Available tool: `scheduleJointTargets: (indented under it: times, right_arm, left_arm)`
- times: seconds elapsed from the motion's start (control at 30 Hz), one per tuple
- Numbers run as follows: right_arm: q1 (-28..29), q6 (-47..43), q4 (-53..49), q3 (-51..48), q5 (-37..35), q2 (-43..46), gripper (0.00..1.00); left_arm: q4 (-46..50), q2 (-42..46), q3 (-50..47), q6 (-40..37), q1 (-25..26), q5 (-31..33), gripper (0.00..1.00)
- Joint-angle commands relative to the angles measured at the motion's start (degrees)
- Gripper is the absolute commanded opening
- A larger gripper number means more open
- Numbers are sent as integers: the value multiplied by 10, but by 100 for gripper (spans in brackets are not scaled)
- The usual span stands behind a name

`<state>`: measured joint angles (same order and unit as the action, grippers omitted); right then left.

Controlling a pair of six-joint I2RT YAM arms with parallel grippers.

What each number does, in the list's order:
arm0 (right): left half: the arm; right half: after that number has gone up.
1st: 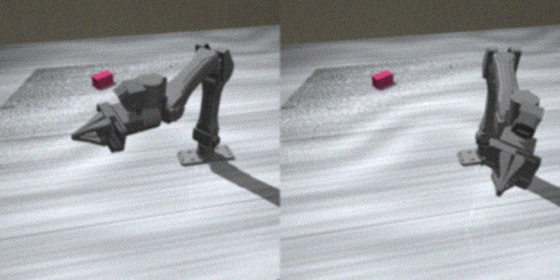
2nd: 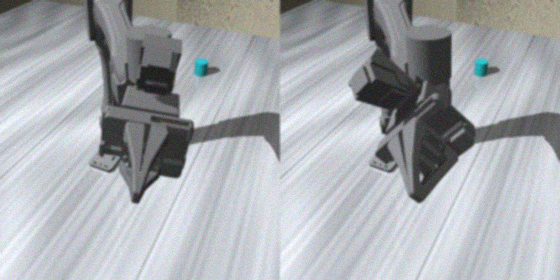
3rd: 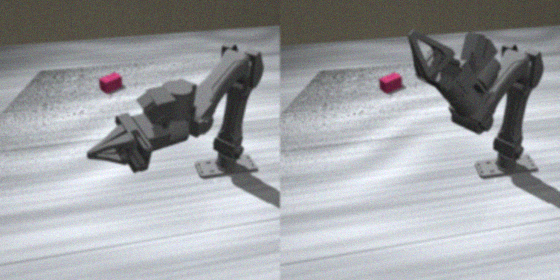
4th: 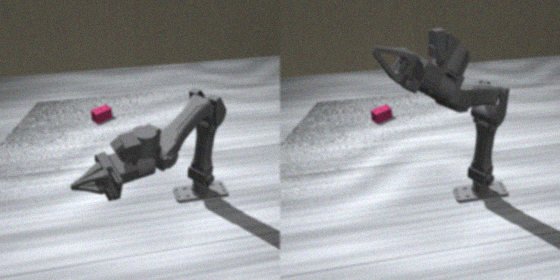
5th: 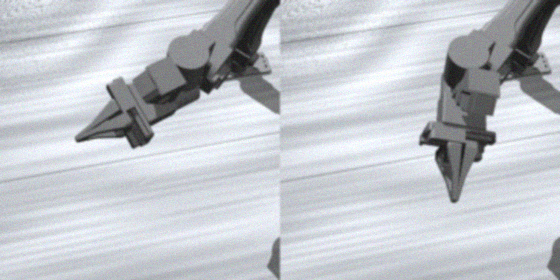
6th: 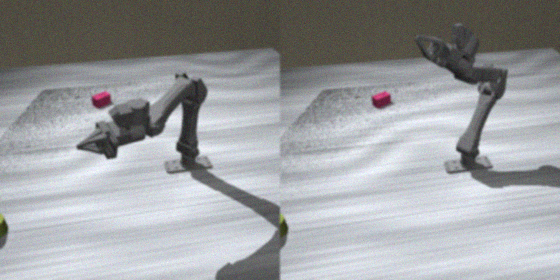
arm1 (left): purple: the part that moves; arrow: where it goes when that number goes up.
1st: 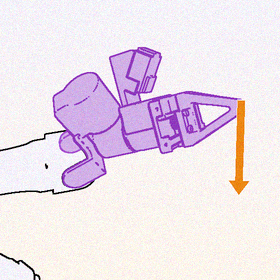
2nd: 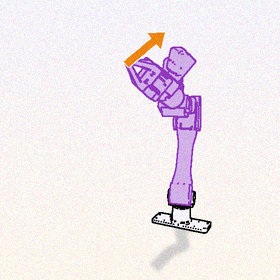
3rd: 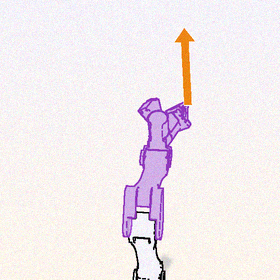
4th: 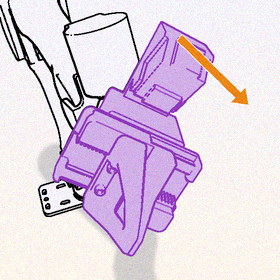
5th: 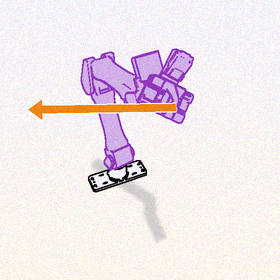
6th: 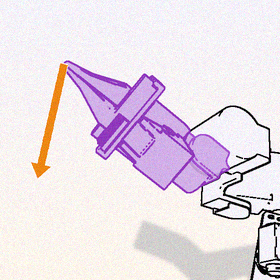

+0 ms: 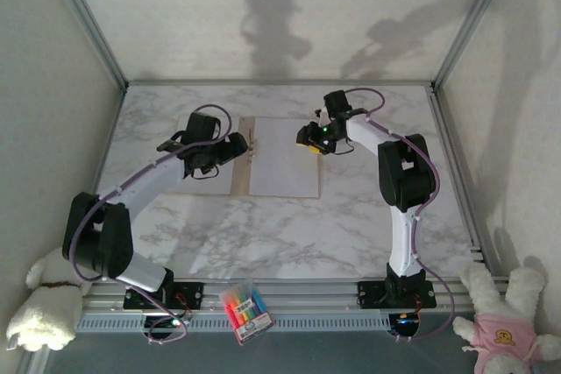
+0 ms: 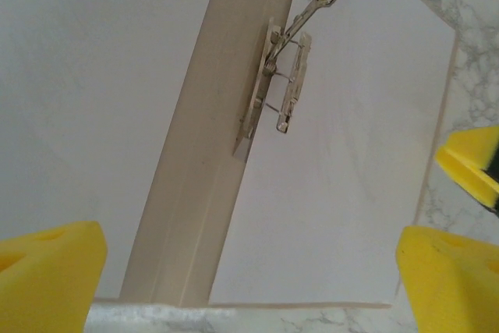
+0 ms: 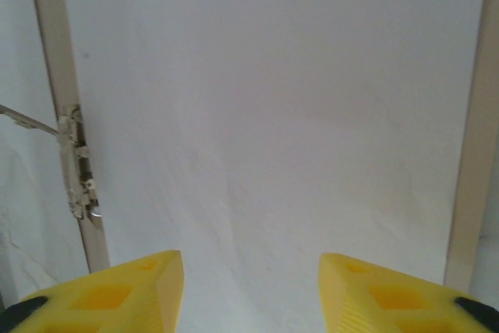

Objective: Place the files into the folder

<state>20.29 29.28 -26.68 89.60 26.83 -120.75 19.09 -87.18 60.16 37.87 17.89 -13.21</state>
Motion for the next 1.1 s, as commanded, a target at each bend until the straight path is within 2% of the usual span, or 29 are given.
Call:
scheduleJointTargets:
  times: [0.0,0.17,0.33,0.67,0.83,1.07]
  right_arm:
    - [2,3,-22,16,7,26,49]
    - [0,0,-33,15,19,56,49]
    - [-9,-1,-30,-9,45,102,50]
    - [-15,19,5,-63,102,188,50]
    - [-15,33,7,-61,108,200,51]
    - [-15,49,19,-63,117,197,51]
  left_arm:
    - [-42,-32,39,-48,-6,21,97]
    - [-77,-119,119,-110,-11,13,98]
    - [-98,-220,210,-138,-34,-52,98]
    - [9,-431,453,-214,-44,-176,94]
    - [32,-459,492,-231,-42,-230,91]
    - [44,-410,437,-256,-25,-244,89]
